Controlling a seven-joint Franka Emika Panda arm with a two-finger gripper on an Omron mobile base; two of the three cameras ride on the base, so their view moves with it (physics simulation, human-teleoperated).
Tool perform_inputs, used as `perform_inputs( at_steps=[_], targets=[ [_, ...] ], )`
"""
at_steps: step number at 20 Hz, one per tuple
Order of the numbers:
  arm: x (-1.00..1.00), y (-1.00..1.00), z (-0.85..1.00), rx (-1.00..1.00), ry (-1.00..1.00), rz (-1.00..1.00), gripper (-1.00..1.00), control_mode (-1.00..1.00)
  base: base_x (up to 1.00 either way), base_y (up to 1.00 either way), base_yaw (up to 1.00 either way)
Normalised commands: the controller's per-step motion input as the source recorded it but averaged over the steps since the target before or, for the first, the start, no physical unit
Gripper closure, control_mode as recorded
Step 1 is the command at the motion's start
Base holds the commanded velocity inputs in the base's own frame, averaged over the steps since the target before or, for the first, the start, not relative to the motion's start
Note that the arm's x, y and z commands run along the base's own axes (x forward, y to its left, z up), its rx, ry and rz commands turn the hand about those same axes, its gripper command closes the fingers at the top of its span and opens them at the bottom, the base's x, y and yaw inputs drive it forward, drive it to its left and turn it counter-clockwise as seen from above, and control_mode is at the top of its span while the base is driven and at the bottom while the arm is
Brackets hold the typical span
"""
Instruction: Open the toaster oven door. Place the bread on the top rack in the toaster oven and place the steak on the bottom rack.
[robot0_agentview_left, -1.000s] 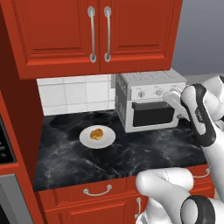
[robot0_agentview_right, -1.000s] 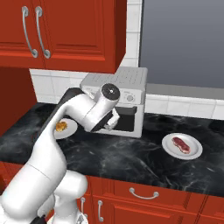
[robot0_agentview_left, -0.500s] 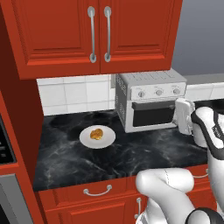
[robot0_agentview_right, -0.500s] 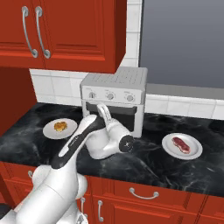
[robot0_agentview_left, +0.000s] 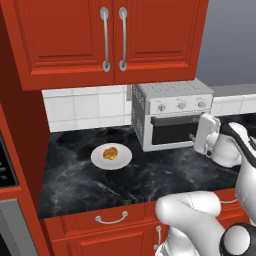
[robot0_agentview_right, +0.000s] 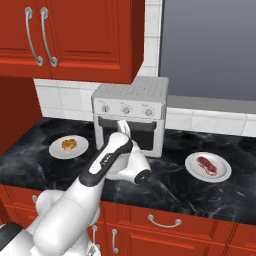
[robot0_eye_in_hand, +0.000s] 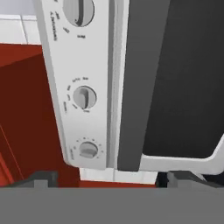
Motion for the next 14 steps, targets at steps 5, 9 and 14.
perform_inputs(
  at_steps=[5, 9, 14],
  targets=[
    [0.51, -0.18, 0.0, 0.15, 0.0, 0.0, -1.0, -1.0, 0.0, 0.0, 0.0],
    [0.65, 0.0, -0.04, 0.0, 0.03, 0.0, -1.0, -1.0, 0.0, 0.0, 0.0],
    [0.57, -0.01, -0.11, 0.0, 0.01, 0.0, -1.0, -1.0, 0.0, 0.0, 0.0]
  ],
)
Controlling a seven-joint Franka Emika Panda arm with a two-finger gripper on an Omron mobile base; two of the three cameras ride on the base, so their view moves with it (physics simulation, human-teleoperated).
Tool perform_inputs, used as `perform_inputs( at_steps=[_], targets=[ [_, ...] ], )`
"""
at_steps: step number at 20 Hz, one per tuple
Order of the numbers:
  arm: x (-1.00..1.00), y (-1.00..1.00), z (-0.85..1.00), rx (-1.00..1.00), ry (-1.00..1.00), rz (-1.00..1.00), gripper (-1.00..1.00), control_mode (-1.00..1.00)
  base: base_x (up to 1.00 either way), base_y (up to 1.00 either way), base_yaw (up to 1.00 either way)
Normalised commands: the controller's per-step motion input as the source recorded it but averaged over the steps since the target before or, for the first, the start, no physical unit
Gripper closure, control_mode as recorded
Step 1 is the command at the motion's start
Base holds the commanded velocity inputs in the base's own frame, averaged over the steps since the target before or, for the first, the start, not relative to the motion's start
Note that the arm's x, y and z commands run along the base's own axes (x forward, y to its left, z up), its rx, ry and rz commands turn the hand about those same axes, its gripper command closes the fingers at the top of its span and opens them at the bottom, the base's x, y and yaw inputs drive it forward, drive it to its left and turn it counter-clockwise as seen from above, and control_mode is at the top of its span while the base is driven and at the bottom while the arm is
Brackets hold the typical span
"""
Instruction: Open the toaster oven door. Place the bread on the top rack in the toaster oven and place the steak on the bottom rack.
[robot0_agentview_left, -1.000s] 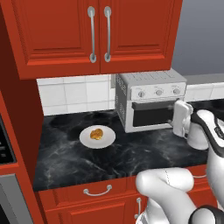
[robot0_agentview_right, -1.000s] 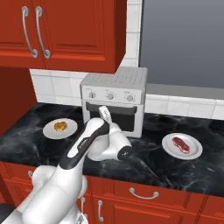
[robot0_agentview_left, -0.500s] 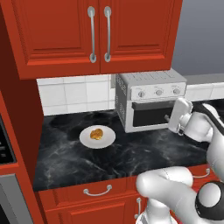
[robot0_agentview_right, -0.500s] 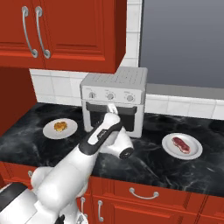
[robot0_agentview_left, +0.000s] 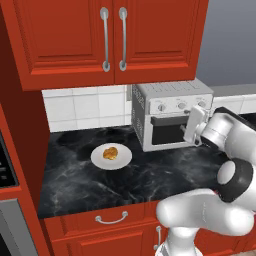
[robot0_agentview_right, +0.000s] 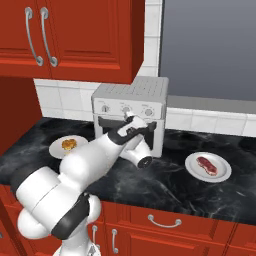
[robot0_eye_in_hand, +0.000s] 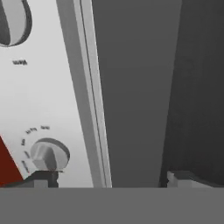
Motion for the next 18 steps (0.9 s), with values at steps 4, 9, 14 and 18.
perform_inputs(
  at_steps=[4, 9, 14, 18],
  targets=[
    [0.61, 0.0, -0.1, 0.0, 0.0, 0.0, -1.0, -1.0, 0.0, 0.0, 0.0],
    [0.41, 0.0, -0.16, 0.0, 0.0, 0.0, -1.0, -1.0, 0.0, 0.0, 0.0],
    [0.23, 0.0, -0.09, -0.01, 0.06, 0.0, 1.0, -1.0, 0.0, 0.0, 0.0],
    [0.0, 0.0, -0.23, -0.18, 0.35, -0.07, 1.0, -1.0, 0.0, 0.0, 0.0]
  ],
)
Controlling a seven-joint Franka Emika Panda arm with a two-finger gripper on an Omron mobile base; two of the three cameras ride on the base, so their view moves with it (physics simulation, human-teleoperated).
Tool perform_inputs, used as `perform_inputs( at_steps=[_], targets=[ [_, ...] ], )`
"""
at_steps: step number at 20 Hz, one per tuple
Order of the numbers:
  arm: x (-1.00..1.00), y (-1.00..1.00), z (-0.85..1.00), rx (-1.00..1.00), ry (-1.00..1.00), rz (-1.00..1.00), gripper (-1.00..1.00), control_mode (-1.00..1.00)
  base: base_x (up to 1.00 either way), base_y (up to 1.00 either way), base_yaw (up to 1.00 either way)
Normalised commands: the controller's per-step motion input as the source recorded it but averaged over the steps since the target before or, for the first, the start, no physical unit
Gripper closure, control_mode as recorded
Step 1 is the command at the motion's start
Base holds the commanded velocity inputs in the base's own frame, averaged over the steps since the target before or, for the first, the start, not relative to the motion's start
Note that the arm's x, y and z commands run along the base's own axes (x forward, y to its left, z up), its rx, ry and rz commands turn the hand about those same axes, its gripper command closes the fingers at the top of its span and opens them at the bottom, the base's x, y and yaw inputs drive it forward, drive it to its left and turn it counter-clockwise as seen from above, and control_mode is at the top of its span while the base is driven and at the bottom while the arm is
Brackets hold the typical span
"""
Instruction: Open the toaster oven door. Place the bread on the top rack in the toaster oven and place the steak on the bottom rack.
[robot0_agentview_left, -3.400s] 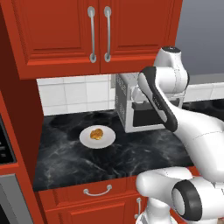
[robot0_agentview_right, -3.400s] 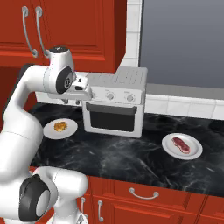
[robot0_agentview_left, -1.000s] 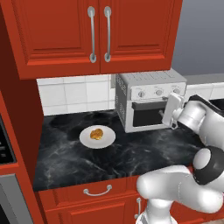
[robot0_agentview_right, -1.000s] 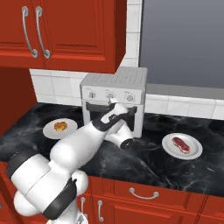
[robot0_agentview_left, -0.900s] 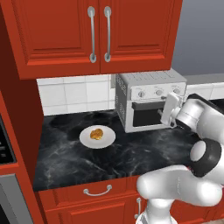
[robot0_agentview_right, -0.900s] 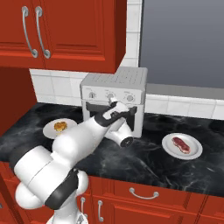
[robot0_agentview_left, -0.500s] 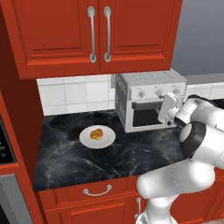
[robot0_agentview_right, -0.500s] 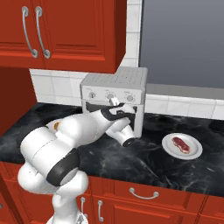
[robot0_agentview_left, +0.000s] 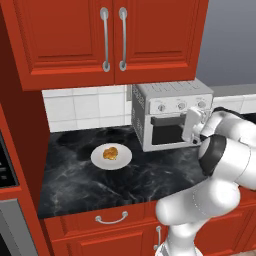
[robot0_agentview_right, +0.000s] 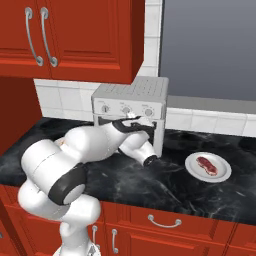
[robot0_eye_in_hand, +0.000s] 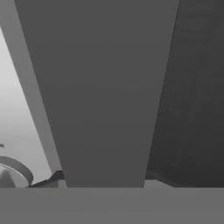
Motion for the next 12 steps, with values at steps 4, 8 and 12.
perform_inputs(
  at_steps=[4, 8, 12],
  targets=[
    [-0.09, -0.03, -0.32, -0.26, 0.56, -0.11, 1.0, -1.0, 0.0, 0.0, 0.0],
    [-0.59, -0.4, -0.47, -0.24, 0.7, -0.03, 1.0, -1.0, 0.0, 0.0, 0.0],
    [-0.87, -0.56, -0.65, -0.28, 0.83, 0.0, 1.0, -1.0, 0.0, 0.0, 0.0]
  ],
)
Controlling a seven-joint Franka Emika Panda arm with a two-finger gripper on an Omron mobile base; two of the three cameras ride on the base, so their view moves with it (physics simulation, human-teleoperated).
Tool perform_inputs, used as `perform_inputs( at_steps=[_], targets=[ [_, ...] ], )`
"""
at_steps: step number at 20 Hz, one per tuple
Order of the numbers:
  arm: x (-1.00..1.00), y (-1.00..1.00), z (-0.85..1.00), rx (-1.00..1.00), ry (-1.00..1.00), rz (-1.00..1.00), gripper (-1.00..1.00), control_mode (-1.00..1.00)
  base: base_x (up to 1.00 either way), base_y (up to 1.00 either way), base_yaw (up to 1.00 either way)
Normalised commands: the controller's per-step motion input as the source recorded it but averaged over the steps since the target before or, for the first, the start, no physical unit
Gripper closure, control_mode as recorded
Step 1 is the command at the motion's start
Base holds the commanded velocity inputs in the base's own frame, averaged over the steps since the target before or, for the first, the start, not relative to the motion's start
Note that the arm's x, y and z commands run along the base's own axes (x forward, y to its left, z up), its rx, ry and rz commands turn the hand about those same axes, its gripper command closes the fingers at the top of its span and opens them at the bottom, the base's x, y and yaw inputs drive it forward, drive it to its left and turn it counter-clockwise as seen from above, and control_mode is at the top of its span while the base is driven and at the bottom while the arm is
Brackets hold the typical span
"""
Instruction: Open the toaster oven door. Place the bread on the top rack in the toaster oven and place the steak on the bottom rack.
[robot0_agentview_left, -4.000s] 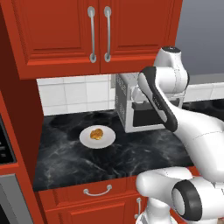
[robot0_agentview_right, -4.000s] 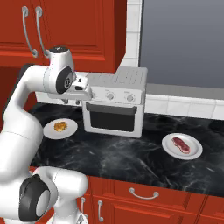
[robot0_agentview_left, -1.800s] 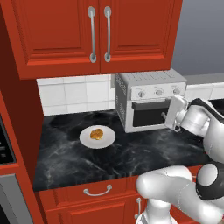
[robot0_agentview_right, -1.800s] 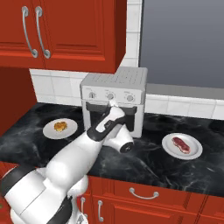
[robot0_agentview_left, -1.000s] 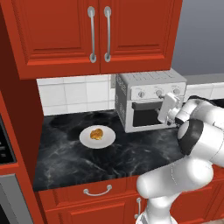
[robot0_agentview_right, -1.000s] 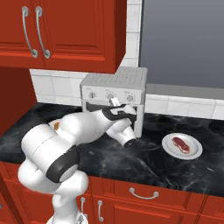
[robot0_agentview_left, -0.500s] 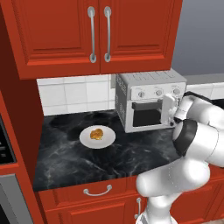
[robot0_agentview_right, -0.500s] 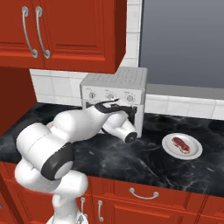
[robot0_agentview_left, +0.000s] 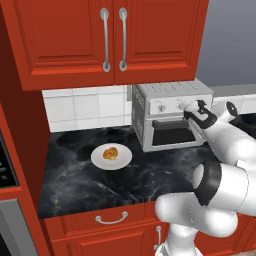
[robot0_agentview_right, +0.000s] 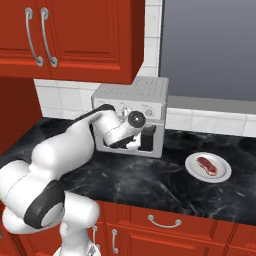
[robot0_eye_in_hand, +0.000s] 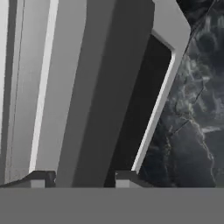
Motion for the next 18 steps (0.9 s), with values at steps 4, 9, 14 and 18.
perform_inputs(
  at_steps=[4, 9, 14, 18],
  targets=[
    [-1.0, -0.59, -0.91, -0.3, 0.78, 0.0, 1.0, -1.0, 0.0, 0.0, 0.0],
    [-1.0, -0.53, -1.0, -0.28, 0.7, 0.0, 1.0, -1.0, 0.0, 0.0, 0.0],
    [-0.89, -0.26, -1.0, -0.23, 0.61, 0.02, -1.0, -1.0, 0.0, 0.0, 0.0],
    [-0.18, 0.0, 0.46, 0.03, 0.18, 0.08, -1.0, -1.0, 0.0, 0.0, 0.0]
  ],
)
